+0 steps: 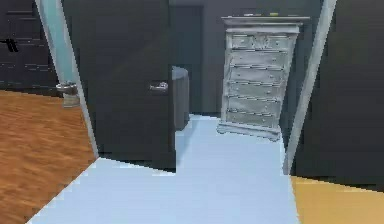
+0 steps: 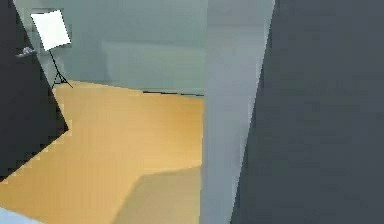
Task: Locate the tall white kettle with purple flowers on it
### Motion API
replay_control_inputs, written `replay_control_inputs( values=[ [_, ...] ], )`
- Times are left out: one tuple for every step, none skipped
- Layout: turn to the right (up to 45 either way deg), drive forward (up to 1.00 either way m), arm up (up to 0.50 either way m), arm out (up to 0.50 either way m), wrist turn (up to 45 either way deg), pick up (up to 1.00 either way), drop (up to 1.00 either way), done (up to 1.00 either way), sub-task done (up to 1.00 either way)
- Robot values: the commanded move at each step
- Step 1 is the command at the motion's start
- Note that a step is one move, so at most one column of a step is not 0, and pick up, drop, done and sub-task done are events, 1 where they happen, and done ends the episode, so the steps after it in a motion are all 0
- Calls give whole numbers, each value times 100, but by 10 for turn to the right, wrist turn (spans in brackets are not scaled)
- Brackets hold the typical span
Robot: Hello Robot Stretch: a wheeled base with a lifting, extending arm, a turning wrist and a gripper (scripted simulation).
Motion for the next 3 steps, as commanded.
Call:
replay_control_inputs(
  values=[
    [-360,0,0,0,0,0,0,0,0],
    [0,55,0,0,0,0,0,0,0],
    [-360,0,0,0,0,0,0,0,0]
  ],
)
